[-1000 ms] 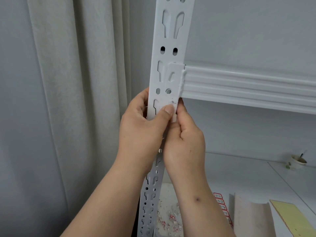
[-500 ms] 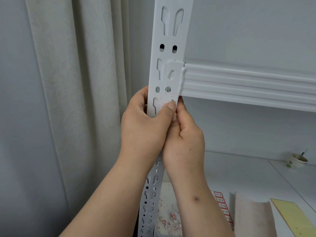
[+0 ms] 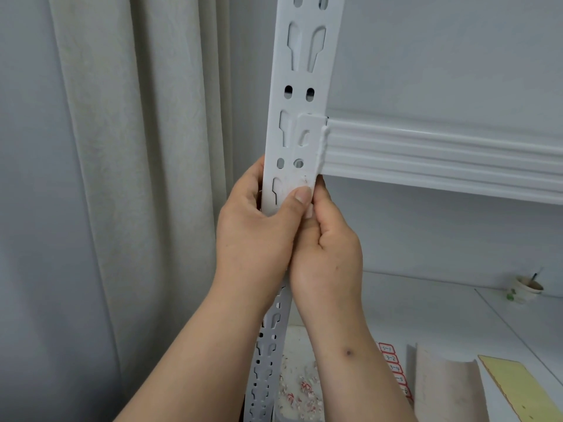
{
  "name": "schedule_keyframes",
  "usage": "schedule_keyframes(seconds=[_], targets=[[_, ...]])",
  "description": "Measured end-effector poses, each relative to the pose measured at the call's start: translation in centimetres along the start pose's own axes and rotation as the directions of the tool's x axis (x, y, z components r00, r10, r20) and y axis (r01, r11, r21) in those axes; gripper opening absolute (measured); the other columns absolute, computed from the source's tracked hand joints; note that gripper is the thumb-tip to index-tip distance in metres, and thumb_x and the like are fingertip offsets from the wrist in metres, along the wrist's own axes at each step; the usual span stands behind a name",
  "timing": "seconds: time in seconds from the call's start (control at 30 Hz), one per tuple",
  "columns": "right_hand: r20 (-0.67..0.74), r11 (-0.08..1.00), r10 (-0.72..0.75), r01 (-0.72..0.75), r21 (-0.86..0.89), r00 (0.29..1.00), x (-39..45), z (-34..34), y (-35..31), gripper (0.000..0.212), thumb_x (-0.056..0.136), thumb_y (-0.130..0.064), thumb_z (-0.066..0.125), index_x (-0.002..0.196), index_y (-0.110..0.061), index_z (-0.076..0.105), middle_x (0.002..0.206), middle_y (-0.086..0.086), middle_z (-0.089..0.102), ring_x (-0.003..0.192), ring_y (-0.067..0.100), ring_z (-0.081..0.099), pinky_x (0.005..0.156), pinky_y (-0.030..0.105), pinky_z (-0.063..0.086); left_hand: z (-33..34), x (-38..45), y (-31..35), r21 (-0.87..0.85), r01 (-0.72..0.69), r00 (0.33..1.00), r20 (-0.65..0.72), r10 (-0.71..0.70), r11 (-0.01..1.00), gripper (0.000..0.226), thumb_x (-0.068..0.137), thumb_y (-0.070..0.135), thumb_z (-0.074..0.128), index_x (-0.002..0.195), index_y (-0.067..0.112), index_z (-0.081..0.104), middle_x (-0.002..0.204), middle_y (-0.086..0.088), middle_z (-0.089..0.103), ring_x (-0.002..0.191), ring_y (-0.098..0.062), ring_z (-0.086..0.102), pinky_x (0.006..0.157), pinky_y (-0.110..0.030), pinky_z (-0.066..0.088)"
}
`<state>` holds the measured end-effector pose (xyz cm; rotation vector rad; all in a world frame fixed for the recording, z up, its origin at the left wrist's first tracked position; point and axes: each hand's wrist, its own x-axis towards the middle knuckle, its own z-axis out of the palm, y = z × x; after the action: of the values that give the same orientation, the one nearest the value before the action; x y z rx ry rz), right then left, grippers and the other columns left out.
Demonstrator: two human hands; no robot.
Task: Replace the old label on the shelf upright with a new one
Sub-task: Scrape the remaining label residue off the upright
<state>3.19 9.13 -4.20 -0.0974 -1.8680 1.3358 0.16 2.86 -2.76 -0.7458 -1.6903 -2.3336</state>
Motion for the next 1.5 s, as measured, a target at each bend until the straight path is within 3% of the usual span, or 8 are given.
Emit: schedule_keyframes(seconds=[0.3, 0.5, 0.83, 1.1, 1.27, 1.5], targets=[[0.012, 1.000, -0.017, 0.017, -0.019, 1.000, 0.02, -0.13, 0.09, 0.042, 0.101, -0.024, 0.039, 0.136, -0.046, 0.043, 0.123, -0.015, 0.064, 0.113, 0.001, 0.059, 0.099, 0.028, 0.048, 0.05, -0.13, 0.10, -0.004, -0.014, 1.000, 0.004, 0.014, 1.000, 0.036, 0.092, 0.005, 0.062, 0.123, 0.023, 0.066, 0.108, 0.006, 0.076, 0.100, -0.012, 0.073, 0.090, -0.038, 0.058], [0.003, 1.000, -0.022, 0.022, -0.011, 1.000, 0.02, -0.01, 0.28, 0.043, 0.097, -0.034, 0.037, 0.137, -0.048, 0.041, 0.123, -0.016, 0.064, 0.113, 0.002, 0.059, 0.099, 0.030, 0.049, 0.32, -0.17, 0.13, 0.021, -0.023, 0.999, -0.022, 0.023, 1.000, 0.033, 0.092, 0.008, 0.063, 0.122, 0.023, 0.066, 0.107, 0.005, 0.076, 0.098, -0.012, 0.073, 0.089, -0.039, 0.059], [0.004, 1.000, -0.001, 0.001, 0.008, 1.000, -0.05, -0.16, 0.05, 0.039, 0.101, -0.028, 0.040, 0.135, -0.047, 0.045, 0.120, -0.015, 0.065, 0.110, -0.001, 0.060, 0.098, 0.028, 0.049, 0.44, 0.05, 0.56, 0.020, -0.017, 0.999, -0.042, 0.018, 1.000, 0.018, 0.091, 0.014, 0.066, 0.103, 0.026, 0.071, 0.093, 0.007, 0.078, 0.087, -0.013, 0.075, 0.079, -0.033, 0.061], [0.001, 1.000, 0.013, -0.013, 0.008, 1.000, -0.12, -0.16, -0.04, 0.038, 0.101, -0.027, 0.041, 0.133, -0.046, 0.047, 0.119, -0.016, 0.066, 0.108, -0.002, 0.060, 0.097, 0.027, 0.050, 0.43, 0.32, 0.44, 0.034, -0.008, 0.998, -0.058, 0.010, 0.999, 0.018, 0.090, 0.018, 0.067, 0.107, 0.025, 0.069, 0.096, 0.008, 0.077, 0.088, -0.011, 0.074, 0.082, -0.036, 0.061], [0.008, 1.000, 0.010, -0.010, -0.015, 1.000, -0.06, -0.07, 0.18, 0.038, 0.101, -0.033, 0.038, 0.135, -0.049, 0.042, 0.122, -0.015, 0.065, 0.111, 0.001, 0.060, 0.098, 0.031, 0.050, 0.11, 0.18, 0.29, -0.041, 0.009, 1.000, -0.011, -0.009, 0.999, 0.025, 0.093, 0.014, 0.066, 0.116, 0.022, 0.068, 0.103, 0.007, 0.077, 0.094, -0.009, 0.074, 0.081, -0.027, 0.058], [0.026, 0.999, 0.012, -0.011, -0.037, 1.000, -0.08, -0.41, 0.01, 0.037, 0.101, -0.037, 0.038, 0.136, -0.051, 0.040, 0.123, -0.016, 0.064, 0.111, 0.001, 0.060, 0.097, 0.030, 0.050, -0.38, -0.08, -0.10, -0.042, 0.003, 0.998, 0.059, 0.000, 0.999, 0.036, 0.097, 0.007, 0.058, 0.127, 0.026, 0.063, 0.113, 0.007, 0.075, 0.106, -0.012, 0.071, 0.096, -0.039, 0.055]])
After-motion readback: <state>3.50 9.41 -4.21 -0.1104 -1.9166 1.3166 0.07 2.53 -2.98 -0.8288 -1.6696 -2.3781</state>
